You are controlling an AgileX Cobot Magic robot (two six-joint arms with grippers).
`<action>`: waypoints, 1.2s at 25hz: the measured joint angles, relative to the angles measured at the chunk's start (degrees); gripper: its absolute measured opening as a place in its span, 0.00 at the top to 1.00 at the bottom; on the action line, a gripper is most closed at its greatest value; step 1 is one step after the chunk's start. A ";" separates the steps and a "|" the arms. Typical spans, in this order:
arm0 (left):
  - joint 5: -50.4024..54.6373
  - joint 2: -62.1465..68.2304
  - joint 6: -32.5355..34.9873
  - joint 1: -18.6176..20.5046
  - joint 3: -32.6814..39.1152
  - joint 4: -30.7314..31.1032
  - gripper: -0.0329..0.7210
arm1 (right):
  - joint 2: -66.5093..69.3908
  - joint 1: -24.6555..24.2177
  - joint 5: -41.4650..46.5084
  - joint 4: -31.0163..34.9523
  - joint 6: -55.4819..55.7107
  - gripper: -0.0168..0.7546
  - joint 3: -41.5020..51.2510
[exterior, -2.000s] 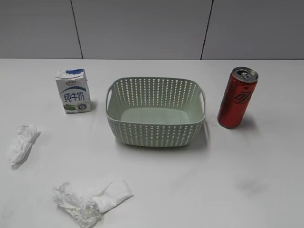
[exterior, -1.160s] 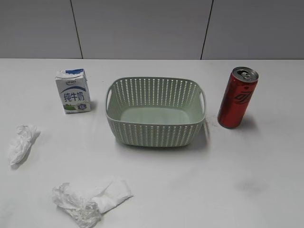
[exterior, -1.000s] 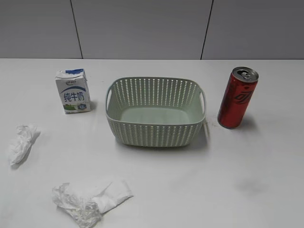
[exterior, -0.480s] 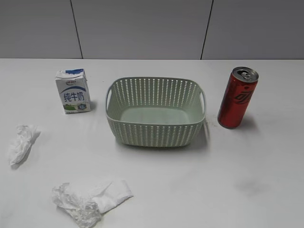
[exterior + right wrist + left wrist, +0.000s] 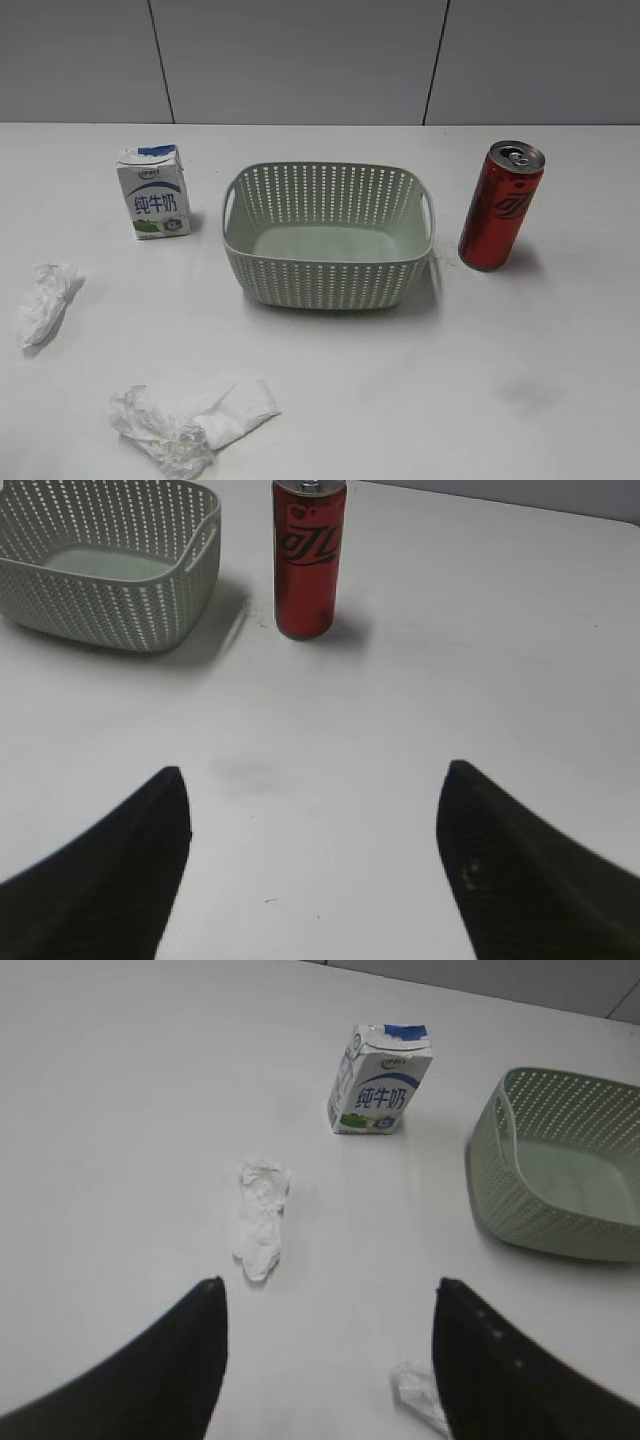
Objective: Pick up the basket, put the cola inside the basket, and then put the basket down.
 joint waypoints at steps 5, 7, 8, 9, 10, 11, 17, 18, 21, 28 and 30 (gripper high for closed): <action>-1.04 16.03 2.54 0.00 -8.57 -3.99 0.31 | 0.00 0.00 0.00 0.00 0.00 0.22 0.00; -1.04 21.78 4.10 0.00 -12.64 -6.09 0.31 | 0.00 0.00 0.00 0.00 0.00 0.22 0.00; -1.04 24.83 4.53 0.00 -15.00 -6.97 0.31 | 0.00 0.00 0.00 0.00 0.00 0.22 0.00; -0.60 27.82 4.72 0.00 -17.38 -7.37 0.31 | 0.00 0.00 0.00 0.00 0.00 0.22 0.00; 0.10 30.73 4.87 -0.08 -19.43 -7.65 0.31 | 0.00 0.00 0.00 0.00 0.00 0.22 0.00; 0.77 33.18 4.92 -0.37 -21.82 -7.66 0.31 | 0.00 0.00 0.00 0.00 0.00 0.22 0.00; 3.41 48.00 4.95 -6.75 -33.63 -6.65 0.31 | 0.00 0.00 0.00 0.00 0.00 0.22 0.00; 3.68 49.98 4.29 -8.53 -35.59 -5.75 0.31 | 0.00 0.00 0.00 0.00 0.00 0.22 0.00; 5.02 57.43 1.19 -14.05 -40.98 -1.05 0.31 | 0.00 0.00 0.00 0.00 0.00 0.22 0.00; 7.04 73.71 -7.44 -24.73 -52.48 6.89 0.31 | 0.00 0.00 0.00 0.00 0.00 0.22 0.00; 7.71 77.76 -8.65 -26.00 -55.17 7.14 0.31 | 0.00 0.00 0.00 0.00 0.00 0.22 0.00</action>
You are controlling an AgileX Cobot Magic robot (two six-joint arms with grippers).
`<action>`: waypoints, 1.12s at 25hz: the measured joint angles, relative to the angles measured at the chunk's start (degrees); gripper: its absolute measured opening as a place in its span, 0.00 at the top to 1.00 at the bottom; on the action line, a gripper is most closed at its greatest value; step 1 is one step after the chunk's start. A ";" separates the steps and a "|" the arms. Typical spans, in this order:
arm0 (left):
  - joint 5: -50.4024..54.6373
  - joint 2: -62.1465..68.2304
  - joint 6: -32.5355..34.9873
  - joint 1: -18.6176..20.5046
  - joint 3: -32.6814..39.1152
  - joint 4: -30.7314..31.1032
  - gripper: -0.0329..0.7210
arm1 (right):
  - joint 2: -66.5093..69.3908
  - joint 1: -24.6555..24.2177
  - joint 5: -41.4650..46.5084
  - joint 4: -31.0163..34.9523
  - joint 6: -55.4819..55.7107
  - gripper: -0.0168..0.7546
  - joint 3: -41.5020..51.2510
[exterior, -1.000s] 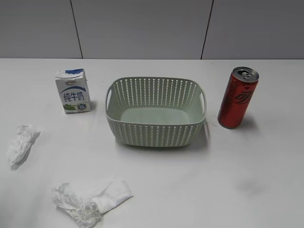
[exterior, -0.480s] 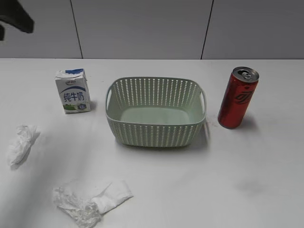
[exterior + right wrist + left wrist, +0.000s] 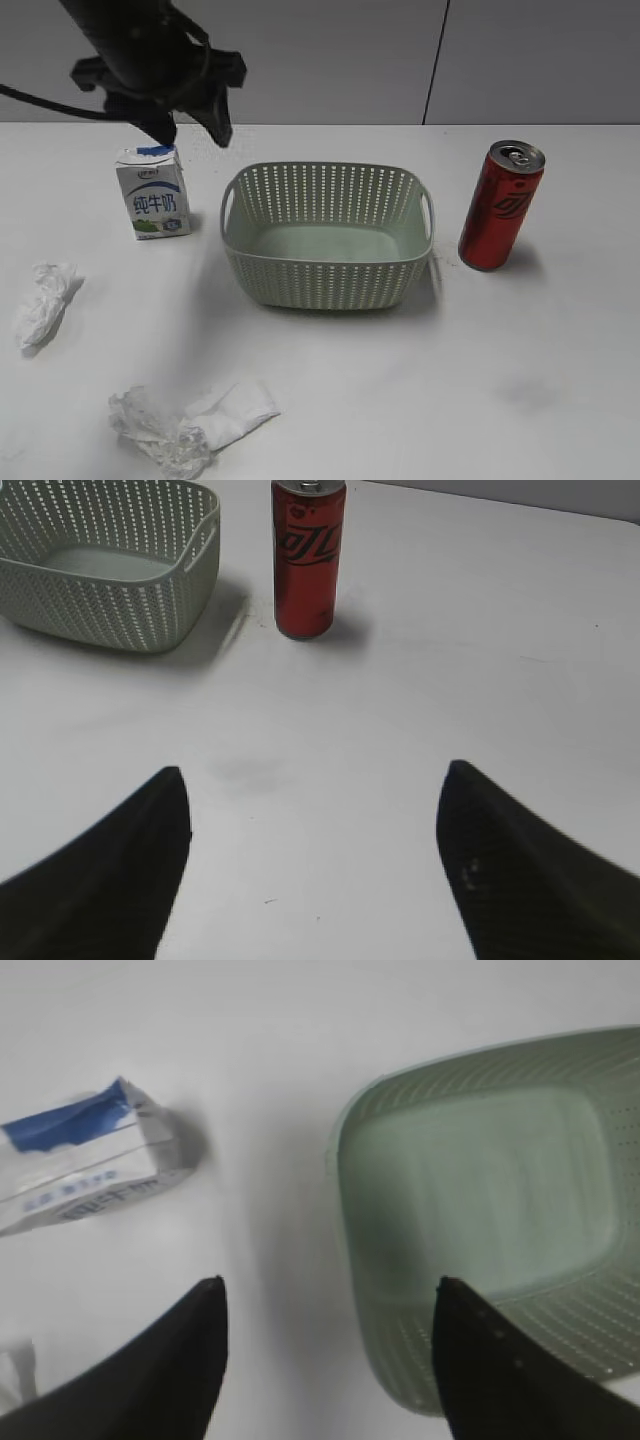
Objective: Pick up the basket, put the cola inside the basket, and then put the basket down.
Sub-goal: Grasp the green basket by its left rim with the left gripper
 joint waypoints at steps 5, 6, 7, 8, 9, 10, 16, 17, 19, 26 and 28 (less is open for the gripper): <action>1.90 8.88 -1.13 -1.25 -4.74 0.22 0.31 | 0.00 0.00 -0.05 0.06 0.00 0.22 0.00; 1.90 10.04 -1.54 -1.25 -5.38 0.22 0.31 | 0.00 0.00 -0.05 0.06 0.00 0.22 0.00; 1.90 11.28 -1.80 -1.25 -5.89 0.27 0.31 | 0.00 0.00 -0.05 0.06 0.00 0.22 0.00; 1.90 12.41 -2.05 -1.25 -6.35 0.40 0.31 | 0.00 0.00 -0.05 0.06 0.00 0.22 0.00; 1.90 13.29 -2.18 -1.25 -6.70 0.41 0.31 | 0.00 0.00 -0.05 0.06 0.00 0.22 0.00; 1.90 14.26 -2.33 -1.25 -6.97 0.41 0.31 | 0.00 0.00 -0.05 0.06 0.00 0.22 0.00; 1.28 18.75 -4.26 -1.25 -7.35 0.34 0.31 | 0.00 0.00 -0.05 0.06 0.00 0.22 0.00; 1.28 19.21 -4.92 -1.25 -7.35 0.29 0.31 | 0.00 0.00 -0.05 0.06 0.00 0.22 0.00; 1.29 19.92 -5.76 -1.30 -7.35 0.13 0.34 | 0.00 0.00 -0.05 0.06 0.00 0.22 0.00; 1.90 20.24 -6.65 -1.30 -7.35 -0.43 0.68 | 0.00 0.00 -0.05 0.06 0.00 0.22 0.00; 2.35 20.24 -6.65 -1.30 -7.40 -1.43 0.80 | 0.00 0.00 -0.05 0.06 0.00 0.22 0.00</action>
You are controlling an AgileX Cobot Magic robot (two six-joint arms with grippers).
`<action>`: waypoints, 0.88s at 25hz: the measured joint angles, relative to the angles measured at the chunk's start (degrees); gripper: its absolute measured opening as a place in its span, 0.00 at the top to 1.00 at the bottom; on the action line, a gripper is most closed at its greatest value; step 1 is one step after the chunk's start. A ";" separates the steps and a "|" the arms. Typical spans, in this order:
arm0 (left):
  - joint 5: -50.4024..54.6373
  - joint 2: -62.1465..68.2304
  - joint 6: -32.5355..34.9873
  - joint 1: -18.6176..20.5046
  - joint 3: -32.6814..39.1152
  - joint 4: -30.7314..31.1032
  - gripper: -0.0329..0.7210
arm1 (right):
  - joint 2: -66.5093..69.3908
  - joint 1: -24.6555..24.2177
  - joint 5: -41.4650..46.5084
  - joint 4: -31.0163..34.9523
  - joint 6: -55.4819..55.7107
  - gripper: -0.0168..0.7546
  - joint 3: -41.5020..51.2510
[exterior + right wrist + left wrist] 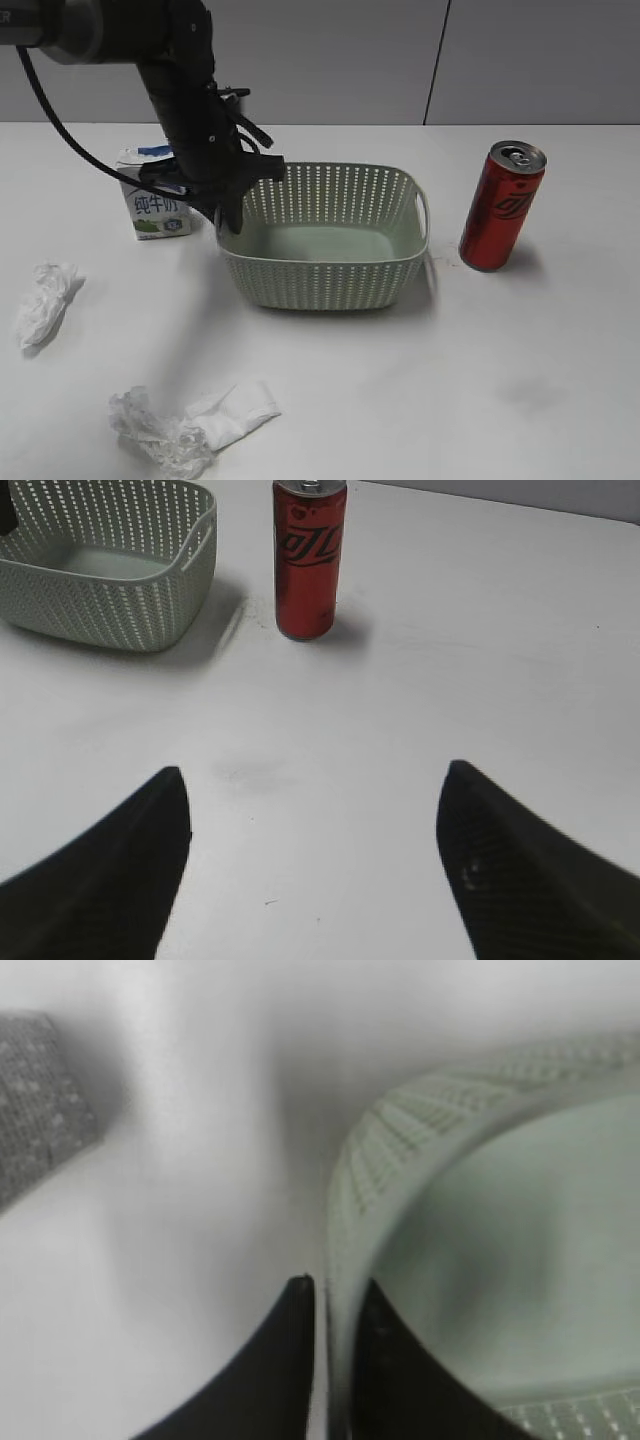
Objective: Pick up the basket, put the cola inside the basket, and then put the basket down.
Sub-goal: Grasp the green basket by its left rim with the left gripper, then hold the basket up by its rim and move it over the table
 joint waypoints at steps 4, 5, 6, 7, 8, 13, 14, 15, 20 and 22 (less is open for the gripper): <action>0.64 0.00 -0.05 0.00 0.00 -1.05 0.96 | 0.00 0.00 0.00 0.00 0.00 0.22 0.00; 1.25 0.00 -0.05 0.00 0.00 -1.03 0.96 | 0.00 0.00 0.00 0.00 0.00 0.22 0.00; 1.65 0.00 -0.05 0.00 0.00 -1.23 0.96 | 0.00 0.00 0.00 0.00 0.00 0.22 0.00; 2.10 0.00 -0.10 0.00 0.00 -1.38 0.96 | 0.00 0.00 0.00 0.00 0.00 0.22 0.00; 2.79 -0.06 -0.10 0.00 0.00 -1.38 0.96 | 0.00 0.00 0.00 0.00 0.00 0.22 0.00; 6.36 -3.32 -2.27 0.00 0.00 -1.87 0.96 | 0.00 0.00 0.00 0.00 0.00 0.22 0.00; 6.46 -4.41 -3.22 0.00 0.00 -2.20 0.96 | 0.00 0.00 0.00 0.00 0.00 0.22 0.00; 6.52 -5.85 -4.12 0.00 0.00 -2.64 0.96 | 0.00 0.00 0.00 0.00 0.00 0.22 0.00; 6.63 -12.93 -6.86 -0.57 0.12 -2.78 0.96 | 0.00 0.00 0.00 0.00 0.00 0.22 0.00; 6.56 -15.96 -7.17 -1.56 1.43 -2.32 0.96 | 0.00 0.00 0.00 0.00 0.00 0.22 0.00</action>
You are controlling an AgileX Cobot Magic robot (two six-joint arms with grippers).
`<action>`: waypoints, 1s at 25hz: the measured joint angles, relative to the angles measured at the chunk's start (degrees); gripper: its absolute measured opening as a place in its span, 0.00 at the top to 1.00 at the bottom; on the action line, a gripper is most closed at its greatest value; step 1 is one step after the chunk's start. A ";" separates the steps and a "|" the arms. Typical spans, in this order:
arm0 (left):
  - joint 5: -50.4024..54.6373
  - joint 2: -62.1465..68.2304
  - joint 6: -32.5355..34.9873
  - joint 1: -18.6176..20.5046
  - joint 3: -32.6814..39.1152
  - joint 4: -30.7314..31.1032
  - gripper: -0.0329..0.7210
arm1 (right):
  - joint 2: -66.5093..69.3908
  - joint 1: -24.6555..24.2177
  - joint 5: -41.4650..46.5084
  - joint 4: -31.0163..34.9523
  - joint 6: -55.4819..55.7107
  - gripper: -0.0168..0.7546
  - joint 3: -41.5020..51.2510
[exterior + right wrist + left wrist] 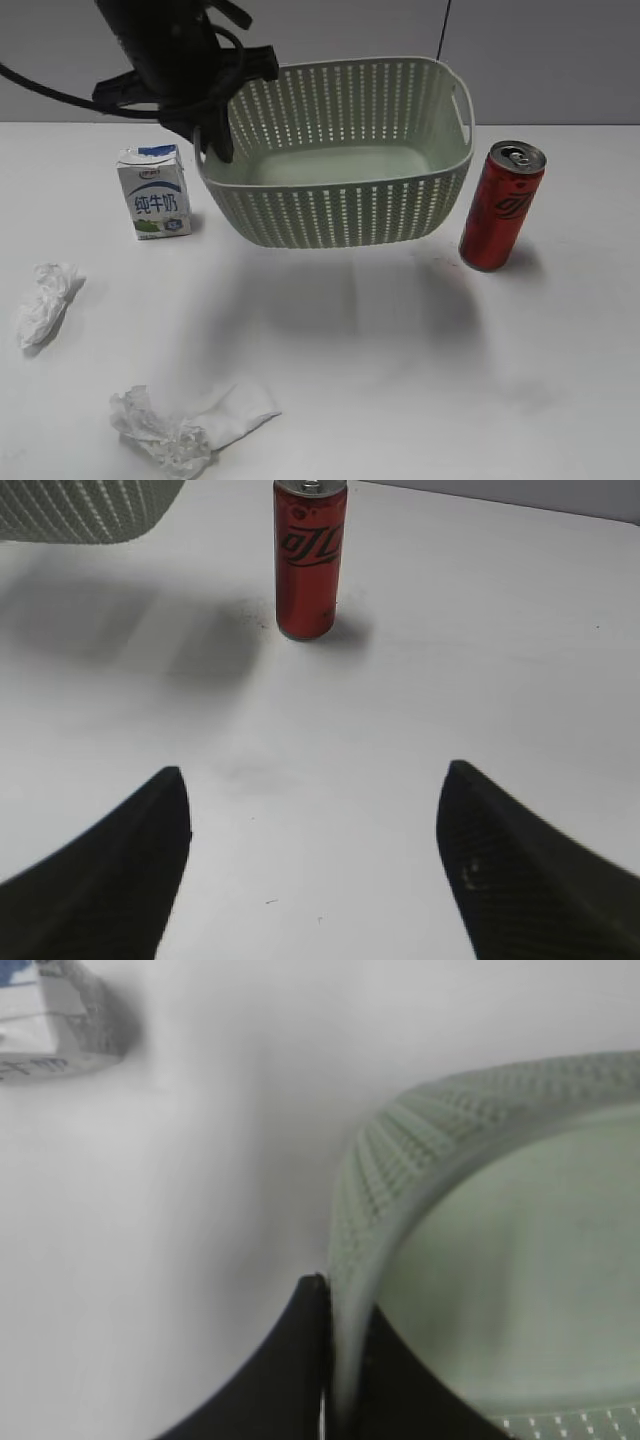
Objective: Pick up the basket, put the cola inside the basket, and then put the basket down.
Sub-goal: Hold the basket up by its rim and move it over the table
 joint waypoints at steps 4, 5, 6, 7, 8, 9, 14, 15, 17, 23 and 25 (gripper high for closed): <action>0.00 -6.46 -1.31 -2.99 6.62 1.31 0.96 | 0.00 0.00 0.00 0.00 0.00 0.22 0.00; 0.09 -7.94 -1.91 -3.58 8.78 1.50 0.96 | 0.00 0.00 0.00 0.00 0.00 0.22 0.00; 0.14 -9.08 -2.25 -3.95 11.62 1.50 0.96 | 0.00 0.00 0.00 0.00 0.00 0.22 0.00; 0.23 -10.35 -2.54 -4.15 14.58 1.24 0.96 | 0.00 0.00 0.00 0.00 0.00 0.22 0.00; 0.01 -11.48 -2.71 -4.20 17.48 1.07 0.96 | 0.00 0.00 0.00 0.00 0.00 0.22 0.00; -0.57 -12.39 -2.90 -4.20 19.67 0.91 0.96 | 0.00 0.00 0.00 0.06 0.00 0.22 0.00; -5.61 -14.37 -3.08 -4.20 29.78 0.37 0.96 | 0.00 0.00 0.00 1.00 0.00 0.22 0.00; -6.93 -14.43 -3.14 -4.20 31.50 0.12 0.96 | 0.00 0.00 0.00 1.09 0.00 0.22 0.00; -9.76 -14.48 -3.14 -4.20 33.96 -0.46 0.96 | 0.00 0.00 0.00 1.13 0.00 0.22 0.00; -15.70 -14.66 -3.14 -4.20 35.32 -0.92 0.96 | 0.73 0.00 -1.72 1.27 0.00 0.22 -3.03; -17.02 -14.66 -3.14 -4.20 35.32 -0.94 0.96 | 3.64 0.00 -2.41 1.32 0.32 0.22 -5.44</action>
